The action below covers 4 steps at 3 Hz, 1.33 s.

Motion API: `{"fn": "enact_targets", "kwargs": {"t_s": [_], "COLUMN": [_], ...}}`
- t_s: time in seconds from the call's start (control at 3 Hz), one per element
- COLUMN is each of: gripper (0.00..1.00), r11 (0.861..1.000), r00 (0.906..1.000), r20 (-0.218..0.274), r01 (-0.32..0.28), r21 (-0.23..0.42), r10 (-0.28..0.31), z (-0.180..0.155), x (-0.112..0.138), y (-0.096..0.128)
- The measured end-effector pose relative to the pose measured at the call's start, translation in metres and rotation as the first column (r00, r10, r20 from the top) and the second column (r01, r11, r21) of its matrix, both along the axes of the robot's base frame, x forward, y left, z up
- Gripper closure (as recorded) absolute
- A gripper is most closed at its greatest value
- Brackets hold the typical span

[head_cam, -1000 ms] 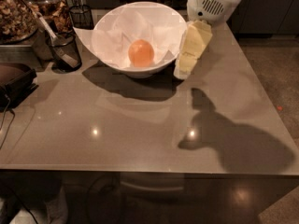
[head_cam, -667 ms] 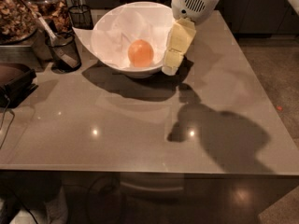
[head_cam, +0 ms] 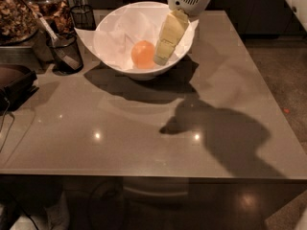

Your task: Pick orange from white bowl

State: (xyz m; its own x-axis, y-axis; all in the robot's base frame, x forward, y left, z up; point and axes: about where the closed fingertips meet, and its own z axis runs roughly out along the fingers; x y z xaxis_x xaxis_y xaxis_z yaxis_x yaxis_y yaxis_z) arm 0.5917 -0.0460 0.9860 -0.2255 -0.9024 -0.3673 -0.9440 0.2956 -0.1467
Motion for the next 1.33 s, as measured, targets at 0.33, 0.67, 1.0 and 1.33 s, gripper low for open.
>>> {"fn": "enact_targets", "kwargs": {"t_s": [0.33, 0.67, 1.0, 1.33], "gripper": [0.0, 0.0, 0.0, 0.0], "r11": [0.997, 0.996, 0.995, 0.994], "r00": [0.997, 0.998, 0.9993, 0.9993], "r20": [-0.047, -0.011, -0.019, -0.035], "r01": [0.064, 0.062, 0.035, 0.019], "r21": [0.049, 0.061, 0.091, 0.108], "r10": [-0.061, -0.062, -0.034, -0.015], "z": [-0.008, -0.004, -0.01, -0.017], "x": [0.052, 0.057, 0.069, 0.083], "y": [0.027, 0.029, 0.046, 0.061]}}
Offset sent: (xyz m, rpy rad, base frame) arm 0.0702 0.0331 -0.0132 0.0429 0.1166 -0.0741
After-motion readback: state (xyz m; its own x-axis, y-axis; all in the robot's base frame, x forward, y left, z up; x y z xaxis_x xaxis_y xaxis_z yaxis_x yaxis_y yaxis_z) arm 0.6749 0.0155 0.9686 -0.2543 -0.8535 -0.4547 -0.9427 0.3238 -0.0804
